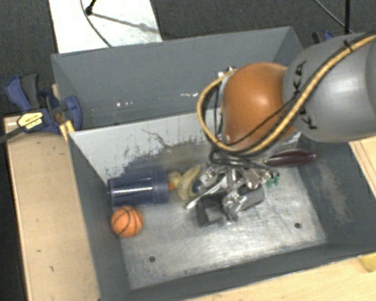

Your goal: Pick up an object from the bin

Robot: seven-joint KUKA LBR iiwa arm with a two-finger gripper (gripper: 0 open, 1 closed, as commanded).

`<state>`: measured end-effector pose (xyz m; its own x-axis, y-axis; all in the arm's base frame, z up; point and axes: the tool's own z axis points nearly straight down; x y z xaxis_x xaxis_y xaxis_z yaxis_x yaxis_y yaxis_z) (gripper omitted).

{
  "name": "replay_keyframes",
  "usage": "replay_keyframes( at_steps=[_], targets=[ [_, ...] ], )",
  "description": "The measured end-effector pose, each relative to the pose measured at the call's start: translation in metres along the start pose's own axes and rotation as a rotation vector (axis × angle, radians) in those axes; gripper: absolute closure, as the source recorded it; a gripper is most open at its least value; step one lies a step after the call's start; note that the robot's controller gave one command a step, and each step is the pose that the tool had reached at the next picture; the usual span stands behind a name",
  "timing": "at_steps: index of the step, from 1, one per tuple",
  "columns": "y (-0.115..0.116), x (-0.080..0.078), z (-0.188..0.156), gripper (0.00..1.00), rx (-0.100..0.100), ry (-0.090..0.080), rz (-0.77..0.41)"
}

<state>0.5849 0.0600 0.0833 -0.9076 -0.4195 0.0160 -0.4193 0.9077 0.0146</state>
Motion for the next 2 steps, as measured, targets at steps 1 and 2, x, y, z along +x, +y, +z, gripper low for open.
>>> replay_keyframes(
  at_steps=[1,2],
  targets=[
    [0.0,0.0,0.0,1.0,0.0,0.0,0.001],
    [0.001,0.009,-0.02,1.0,0.012,-0.018,-0.112]
  ],
)
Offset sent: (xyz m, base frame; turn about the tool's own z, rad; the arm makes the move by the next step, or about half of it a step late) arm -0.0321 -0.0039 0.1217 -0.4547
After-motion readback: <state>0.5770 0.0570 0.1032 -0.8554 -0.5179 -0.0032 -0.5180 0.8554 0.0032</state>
